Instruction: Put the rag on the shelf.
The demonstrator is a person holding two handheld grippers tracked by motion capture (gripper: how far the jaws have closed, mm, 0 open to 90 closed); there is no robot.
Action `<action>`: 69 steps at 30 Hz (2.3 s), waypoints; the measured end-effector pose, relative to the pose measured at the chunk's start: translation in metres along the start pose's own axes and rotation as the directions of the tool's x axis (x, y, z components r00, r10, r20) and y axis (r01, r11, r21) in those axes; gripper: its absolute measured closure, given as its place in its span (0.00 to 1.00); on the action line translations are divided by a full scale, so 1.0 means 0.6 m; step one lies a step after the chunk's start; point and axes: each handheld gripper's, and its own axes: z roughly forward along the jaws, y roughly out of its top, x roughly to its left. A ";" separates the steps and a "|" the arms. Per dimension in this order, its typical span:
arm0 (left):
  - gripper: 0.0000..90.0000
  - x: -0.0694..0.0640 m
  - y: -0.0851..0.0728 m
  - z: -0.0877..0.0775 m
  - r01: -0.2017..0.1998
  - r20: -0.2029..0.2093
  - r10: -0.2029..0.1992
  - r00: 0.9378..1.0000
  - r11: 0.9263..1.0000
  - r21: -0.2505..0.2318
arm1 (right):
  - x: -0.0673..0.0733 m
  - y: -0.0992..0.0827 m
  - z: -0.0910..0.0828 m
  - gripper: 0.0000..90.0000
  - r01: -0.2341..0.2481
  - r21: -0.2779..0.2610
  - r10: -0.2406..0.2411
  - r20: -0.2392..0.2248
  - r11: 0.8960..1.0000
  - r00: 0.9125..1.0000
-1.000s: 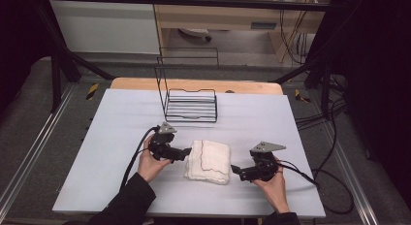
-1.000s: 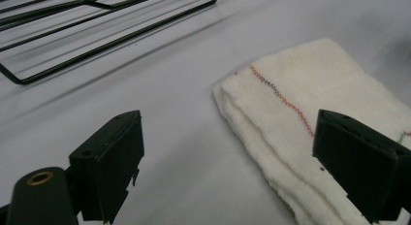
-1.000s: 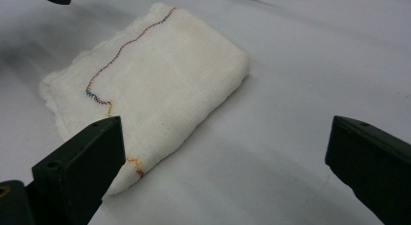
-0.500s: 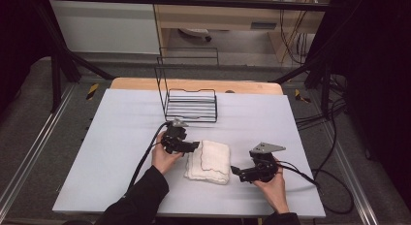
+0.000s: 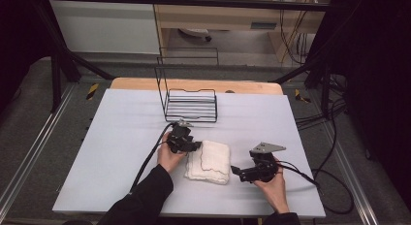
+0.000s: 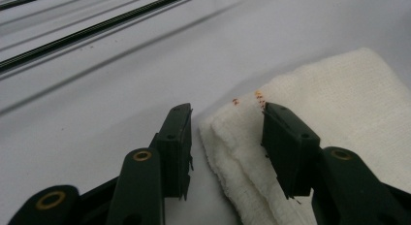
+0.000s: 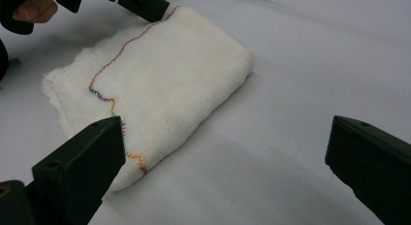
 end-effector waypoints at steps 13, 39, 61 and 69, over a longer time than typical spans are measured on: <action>0.71 -0.007 0.000 0.007 -0.007 0.011 0.007 1.000 1.000 0.007 | 0.000 0.001 0.000 0.02 -0.013 -0.006 0.013 -0.001 1.000 1.000; 0.91 -0.017 -0.002 0.010 -0.059 0.004 0.059 0.998 0.998 0.009 | -0.016 0.036 0.030 0.10 -0.049 -0.033 0.050 0.027 0.998 0.998; 0.91 -0.014 -0.008 0.010 -0.072 0.018 0.072 0.997 0.997 -0.020 | -0.026 0.056 0.102 0.58 -0.086 0.008 0.085 0.030 0.996 0.996; 0.91 -0.012 -0.009 0.010 -0.071 0.024 0.071 0.997 0.997 -0.023 | -0.025 0.054 0.107 0.71 -0.115 0.035 0.115 -0.002 0.993 0.993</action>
